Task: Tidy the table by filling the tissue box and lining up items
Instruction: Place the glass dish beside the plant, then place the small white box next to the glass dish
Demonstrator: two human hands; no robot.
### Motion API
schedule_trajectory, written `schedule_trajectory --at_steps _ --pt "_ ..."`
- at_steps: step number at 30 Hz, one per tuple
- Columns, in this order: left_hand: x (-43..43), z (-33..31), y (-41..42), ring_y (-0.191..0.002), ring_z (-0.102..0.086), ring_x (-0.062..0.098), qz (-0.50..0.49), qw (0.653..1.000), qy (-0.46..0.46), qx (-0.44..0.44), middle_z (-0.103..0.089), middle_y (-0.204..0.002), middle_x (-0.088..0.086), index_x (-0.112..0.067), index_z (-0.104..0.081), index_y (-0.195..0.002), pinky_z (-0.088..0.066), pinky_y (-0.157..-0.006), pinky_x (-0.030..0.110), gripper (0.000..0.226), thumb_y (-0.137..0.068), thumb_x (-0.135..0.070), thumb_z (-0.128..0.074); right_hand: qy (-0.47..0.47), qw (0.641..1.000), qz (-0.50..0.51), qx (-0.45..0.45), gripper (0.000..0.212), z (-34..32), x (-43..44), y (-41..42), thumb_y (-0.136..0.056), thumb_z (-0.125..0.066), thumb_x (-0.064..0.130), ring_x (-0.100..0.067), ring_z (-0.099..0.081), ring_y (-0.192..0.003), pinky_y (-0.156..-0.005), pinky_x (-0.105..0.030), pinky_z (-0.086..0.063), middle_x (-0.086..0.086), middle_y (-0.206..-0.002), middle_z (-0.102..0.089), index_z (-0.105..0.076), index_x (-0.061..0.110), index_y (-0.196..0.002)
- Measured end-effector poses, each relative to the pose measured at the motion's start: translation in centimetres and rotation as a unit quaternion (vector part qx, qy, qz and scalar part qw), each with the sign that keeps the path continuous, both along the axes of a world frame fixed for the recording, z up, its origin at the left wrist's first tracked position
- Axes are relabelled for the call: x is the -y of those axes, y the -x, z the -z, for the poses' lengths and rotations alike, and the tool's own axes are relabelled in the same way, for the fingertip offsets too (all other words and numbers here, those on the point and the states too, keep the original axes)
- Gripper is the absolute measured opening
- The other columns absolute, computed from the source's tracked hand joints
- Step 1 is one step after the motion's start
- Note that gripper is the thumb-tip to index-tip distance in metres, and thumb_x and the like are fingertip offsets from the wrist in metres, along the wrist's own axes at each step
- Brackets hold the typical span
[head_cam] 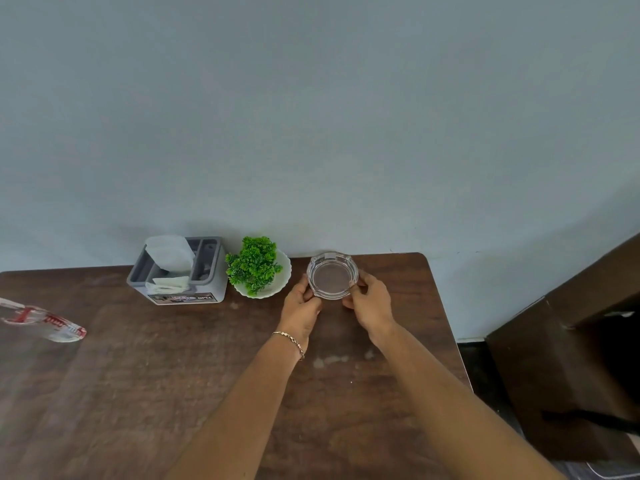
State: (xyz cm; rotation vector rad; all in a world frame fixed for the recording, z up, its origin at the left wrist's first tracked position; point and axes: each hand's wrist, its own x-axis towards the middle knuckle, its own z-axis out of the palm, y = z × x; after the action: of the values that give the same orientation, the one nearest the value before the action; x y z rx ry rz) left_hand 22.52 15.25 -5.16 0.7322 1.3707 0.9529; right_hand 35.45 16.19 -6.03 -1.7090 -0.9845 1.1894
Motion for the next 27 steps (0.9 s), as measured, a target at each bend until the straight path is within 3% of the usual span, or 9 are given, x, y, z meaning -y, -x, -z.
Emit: schedule_trajectory --at_steps 2,6,9,11,15,18,22,24,27 --pt "0.2 0.0 0.1 -0.096 -0.050 0.006 0.025 0.999 -0.003 -0.022 -0.063 -0.121 0.002 -0.014 -0.029 -0.147 -0.041 -0.068 0.014 0.074 -0.079 0.015 -0.042 -0.010 0.999 -0.016 -0.027 0.036 -0.9 0.7 0.0 -0.096 -0.049 0.006 -0.022 -0.067 -0.098 -0.066 -0.015 -0.055 -0.007 -0.121 -0.060 -0.052 0.010 -0.132" --pt "1.8 -0.9 -0.1 -0.124 -0.041 0.010 0.031 0.997 0.007 -0.075 -0.034 -0.149 0.002 -0.013 -0.018 -0.150 -0.040 -0.099 0.027 0.077 -0.082 0.008 -0.048 0.011 0.997 -0.014 -0.070 0.042 -2.0 2.4 -0.3 -0.098 -0.046 0.007 -0.016 -0.064 -0.093 -0.081 -0.026 -0.055 0.000 -0.127 -0.053 -0.039 0.011 -0.139" --pt "3.9 -1.5 -0.6 -0.145 -0.018 0.019 0.093 0.972 -0.013 -0.215 -0.016 -0.159 0.004 -0.013 -0.018 -0.150 -0.018 -0.119 0.033 0.075 -0.085 -0.009 -0.056 0.038 0.998 -0.026 -0.053 0.037 -2.5 5.0 -0.9 -0.099 -0.044 0.009 -0.016 -0.062 -0.093 -0.083 -0.029 -0.053 0.002 -0.120 -0.050 -0.040 0.013 -0.135" --pt "5.7 -2.1 -1.1 -0.146 -0.013 0.024 0.122 0.947 -0.042 -0.295 -0.012 -0.160 0.004 -0.012 -0.021 -0.149 -0.014 -0.118 0.030 0.074 -0.085 -0.013 -0.057 0.047 0.998 -0.034 -0.029 0.031 -2.7 7.2 -1.4 -0.098 -0.044 0.009 -0.015 -0.061 -0.094 -0.081 -0.028 -0.052 0.004 -0.113 -0.053 -0.045 0.014 -0.129" --pt "10.8 -2.8 -2.0 -0.144 -0.017 0.024 0.167 0.927 -0.089 -0.323 -0.024 -0.156 0.006 -0.013 -0.033 -0.144 -0.017 -0.113 0.025 0.065 -0.084 -0.015 -0.059 0.044 0.999 0.007 -0.005 0.027 -3.0 12.6 -2.8 -0.096 -0.042 0.002 -0.010 -0.058 -0.089 -0.078 -0.020 -0.048 -0.001 -0.111 -0.059 -0.054 0.011 -0.119" --pt "15.3 -2.8 -2.2 -0.140 -0.025 0.024 0.214 0.919 -0.114 -0.311 -0.036 -0.148 0.005 -0.014 -0.040 -0.138 -0.022 -0.115 0.030 0.060 -0.082 -0.015 -0.061 0.023 0.999 0.033 0.018 0.027 -3.8 17.3 -3.6 -0.095 -0.042 0.001 -0.004 -0.057 -0.088 -0.075 -0.011 -0.044 0.002 -0.104 -0.064 -0.060 0.011 -0.112" --pt "21.2 -2.1 -1.3 -0.121 -0.045 0.024 0.279 0.908 -0.127 -0.286 -0.052 -0.132 0.002 -0.015 -0.053 -0.125 -0.037 -0.105 0.036 0.046 -0.080 -0.013 -0.062 0.005 0.992 0.113 0.050 0.029 -4.7 24.7 -5.1 -0.093 -0.042 -0.002 -0.004 -0.059 -0.094 -0.086 -0.014 -0.045 0.004 -0.101 -0.066 -0.063 0.016 -0.103" --pt "23.5 -1.8 -0.5 -0.107 -0.052 0.017 0.312 0.912 -0.116 -0.241 -0.059 -0.124 0.002 -0.012 -0.057 -0.116 -0.042 -0.099 0.029 0.036 -0.081 -0.008 -0.061 0.009 0.985 0.160 0.066 0.033 -4.8 28.6 -5.7 -0.091 -0.042 -0.004 -0.005 -0.061 -0.096 -0.090 -0.017 -0.045 0.006 -0.101 -0.067 -0.065 0.018 -0.100" --pt "25.9 -1.7 0.2 -0.096 -0.053 0.011 0.377 0.896 -0.107 -0.207 -0.062 -0.112 0.001 -0.010 -0.060 -0.112 -0.041 -0.092 0.019 0.029 -0.084 -0.002 -0.058 0.023 0.975 0.213 0.065 0.035 -4.7 33.9 -5.6 -0.090 -0.041 -0.007 -0.005 -0.062 -0.090 -0.077 -0.013 -0.048 0.004 -0.103 -0.069 -0.066 0.016 -0.099"
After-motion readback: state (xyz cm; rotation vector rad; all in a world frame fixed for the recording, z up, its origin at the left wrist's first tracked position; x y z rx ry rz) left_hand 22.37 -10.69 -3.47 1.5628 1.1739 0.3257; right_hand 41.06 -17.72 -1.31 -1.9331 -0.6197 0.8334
